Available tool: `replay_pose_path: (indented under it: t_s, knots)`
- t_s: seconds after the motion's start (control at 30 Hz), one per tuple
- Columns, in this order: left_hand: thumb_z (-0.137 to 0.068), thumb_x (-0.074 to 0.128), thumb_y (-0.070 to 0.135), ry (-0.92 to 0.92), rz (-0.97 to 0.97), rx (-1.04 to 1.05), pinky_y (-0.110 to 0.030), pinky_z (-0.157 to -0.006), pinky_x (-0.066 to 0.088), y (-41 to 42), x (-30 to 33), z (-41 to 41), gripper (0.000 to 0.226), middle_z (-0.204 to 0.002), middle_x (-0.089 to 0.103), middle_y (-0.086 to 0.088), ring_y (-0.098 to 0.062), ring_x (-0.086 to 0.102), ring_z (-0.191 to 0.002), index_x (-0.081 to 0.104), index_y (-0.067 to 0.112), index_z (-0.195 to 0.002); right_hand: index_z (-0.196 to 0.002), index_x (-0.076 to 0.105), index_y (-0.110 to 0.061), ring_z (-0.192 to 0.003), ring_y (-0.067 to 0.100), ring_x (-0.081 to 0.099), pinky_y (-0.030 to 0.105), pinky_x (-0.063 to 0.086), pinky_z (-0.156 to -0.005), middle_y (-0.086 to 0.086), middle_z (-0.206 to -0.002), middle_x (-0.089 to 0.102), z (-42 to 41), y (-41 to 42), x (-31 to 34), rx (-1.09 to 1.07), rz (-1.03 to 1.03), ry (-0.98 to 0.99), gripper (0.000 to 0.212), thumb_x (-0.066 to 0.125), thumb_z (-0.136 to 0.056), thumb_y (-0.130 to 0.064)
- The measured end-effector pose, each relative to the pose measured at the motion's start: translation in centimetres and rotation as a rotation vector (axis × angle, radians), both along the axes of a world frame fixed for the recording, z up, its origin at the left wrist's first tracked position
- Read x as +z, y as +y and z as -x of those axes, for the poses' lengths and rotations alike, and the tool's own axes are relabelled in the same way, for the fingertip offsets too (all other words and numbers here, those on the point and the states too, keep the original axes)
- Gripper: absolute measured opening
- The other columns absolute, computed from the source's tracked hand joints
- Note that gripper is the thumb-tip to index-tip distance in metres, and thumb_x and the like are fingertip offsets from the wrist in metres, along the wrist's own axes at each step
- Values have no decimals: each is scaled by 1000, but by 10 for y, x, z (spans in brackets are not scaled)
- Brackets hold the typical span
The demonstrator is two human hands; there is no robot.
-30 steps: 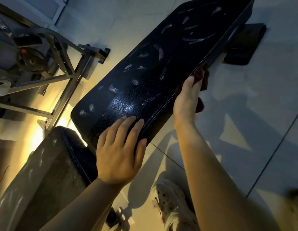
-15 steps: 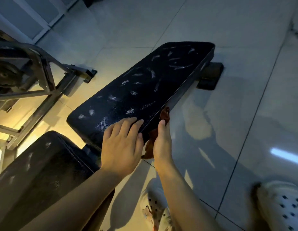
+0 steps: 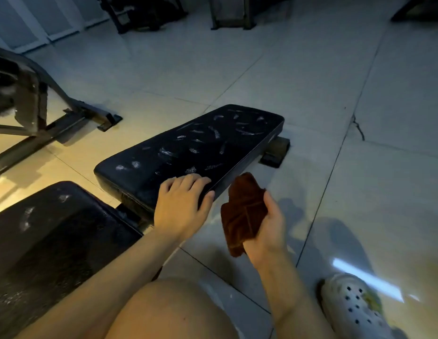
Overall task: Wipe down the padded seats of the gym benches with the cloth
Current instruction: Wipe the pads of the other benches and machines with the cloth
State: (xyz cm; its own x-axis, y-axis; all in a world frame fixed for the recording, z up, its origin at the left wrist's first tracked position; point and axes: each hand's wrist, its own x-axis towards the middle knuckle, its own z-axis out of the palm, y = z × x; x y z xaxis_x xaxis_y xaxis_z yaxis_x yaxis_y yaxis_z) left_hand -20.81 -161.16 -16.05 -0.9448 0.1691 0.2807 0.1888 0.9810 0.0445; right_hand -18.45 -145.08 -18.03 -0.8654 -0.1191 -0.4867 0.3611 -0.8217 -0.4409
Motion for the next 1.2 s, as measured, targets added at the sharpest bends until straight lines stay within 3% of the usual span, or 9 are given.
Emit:
replay_pose_path:
  t_s: [0.13, 0.3, 0.43, 0.57, 0.63, 0.73, 0.97, 1.1, 1.2]
  knots:
    - [-89, 53, 33, -15, -238, -136, -38, -100, 36, 2, 10, -2, 44, -128, 58, 1, -17, 52, -119, 55, 20, -132, -99, 70, -11, -81, 22, 71, 38, 52, -79, 11, -90, 75, -12, 15, 32, 132, -281, 118, 47, 34, -103, -40]
    - [-85, 69, 30, -380, -656, -261, -29, -94, 48, 32, 20, -7, 47, -116, 62, 13, -2, 58, -107, 50, 32, -128, -94, 70, -19, -79, 9, 72, 32, 49, -79, -4, -83, 76, -3, 52, 96, 329, -737, 310, 36, 41, -102, -39]
    - [-84, 74, 23, -462, -871, -178, -40, -90, 53, 42, 19, 9, 19, -99, 69, 7, -6, 65, -95, 65, 31, -99, -109, 69, -20, -106, 19, 66, 43, 43, -102, -3, -102, 74, 26, 82, 129, 398, -852, 332, 35, 54, -93, -46]
    - [-78, 78, 11, -667, -1041, -224, -40, -92, 54, 50, 34, 23, 52, -120, 61, -4, -15, 63, -104, 57, 30, -121, -104, 70, -16, -94, 19, 71, 42, 47, -94, 0, -93, 76, 52, 108, 143, 428, -826, 368, 36, 60, -84, -43]
    - [-78, 77, 6, -742, -1051, -346, -33, -96, 52, 60, 50, 32, 66, -129, 55, 1, -13, 59, -112, 48, 36, -129, -98, 70, -15, -86, 16, 72, 40, 49, -88, 0, -86, 76, 62, 117, 146, 460, -843, 406, 39, 61, -75, -45]
    - [-82, 71, 2, -734, -950, -418, -17, -93, 47, 76, 78, 49, 48, -119, 59, 11, 0, 57, -111, 55, 29, -119, -97, 69, -14, -81, 14, 72, 38, 50, -85, 0, -81, 75, 73, 127, 152, 521, -919, 446, 33, 57, -84, -42]
    - [-86, 71, 11, -591, -753, -254, -40, -88, 56, 96, 77, 73, 15, -101, 70, -2, -13, 67, -96, 69, 12, -101, -88, 70, -17, -87, 20, 70, 40, 50, -94, -2, -76, 75, 85, 152, 214, 554, -1078, 479, 27, 59, -89, -41]
    - [-87, 70, 13, -582, -765, -136, -19, -67, 52, 98, 95, 73, 10, -75, 64, 7, 2, 61, -67, 64, 19, -82, -92, 70, -16, -87, 23, 71, 41, 54, -88, 1, -82, 76, 96, 174, 240, 602, -1243, 486, 40, 69, -67, -47]
    - [-85, 72, 11, -637, -879, -17, -23, -59, 53, 95, 109, 68, 9, -66, 65, 0, -12, 62, -61, 63, 11, -88, -95, 69, -11, -80, 23, 71, 35, 56, -72, 7, -82, 74, 105, 190, 226, 622, -1304, 391, 18, 72, -83, -24]
